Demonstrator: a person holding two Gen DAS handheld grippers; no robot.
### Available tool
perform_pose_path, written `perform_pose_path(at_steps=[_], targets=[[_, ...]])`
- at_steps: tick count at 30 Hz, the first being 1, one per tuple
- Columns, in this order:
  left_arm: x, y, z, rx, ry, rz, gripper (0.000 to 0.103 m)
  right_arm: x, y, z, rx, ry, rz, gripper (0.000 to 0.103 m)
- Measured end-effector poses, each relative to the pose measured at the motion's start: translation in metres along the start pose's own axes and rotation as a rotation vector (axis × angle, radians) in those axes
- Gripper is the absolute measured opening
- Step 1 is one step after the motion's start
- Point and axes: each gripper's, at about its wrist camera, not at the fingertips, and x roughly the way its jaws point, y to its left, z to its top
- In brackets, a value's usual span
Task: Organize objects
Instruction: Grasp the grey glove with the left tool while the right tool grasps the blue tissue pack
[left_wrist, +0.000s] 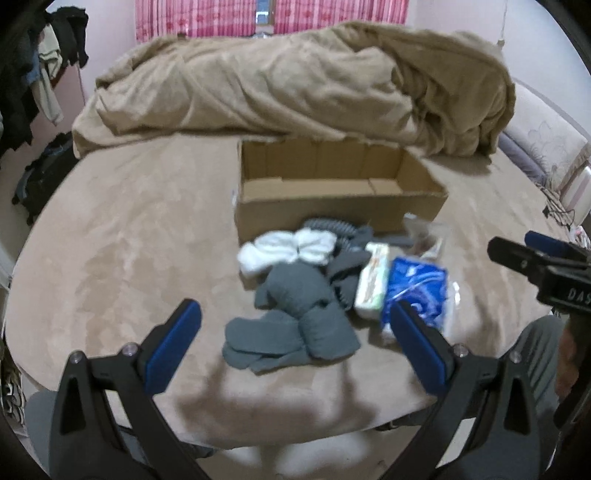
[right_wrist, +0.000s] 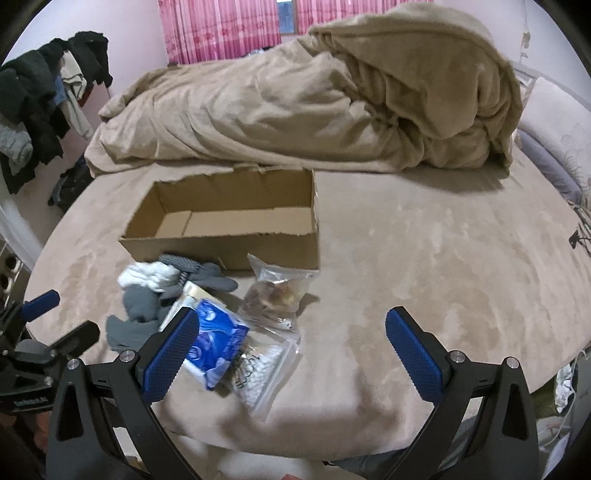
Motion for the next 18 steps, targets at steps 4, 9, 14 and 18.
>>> perform_pose_path(at_steps=[4, 9, 14, 18], targets=[[0.028, 0.003, -0.008, 0.010, 0.039, 0.021, 0.102, 0.023, -0.001, -0.006, -0.003, 0.047, 0.017, 0.102], [0.049, 0.007, -0.014, 0.014, 0.065, 0.019, 0.097, 0.048, 0.004, -0.018, -0.012, 0.107, 0.054, 0.098], [0.059, 0.005, -0.017, 0.023, 0.082, -0.038, 0.073, 0.050, 0.010, -0.020, -0.010, 0.115, 0.092, 0.094], [0.065, 0.000, -0.020, 0.024, 0.087, -0.108, 0.054, 0.053, 0.026, -0.024, -0.040, 0.125, 0.147, 0.087]])
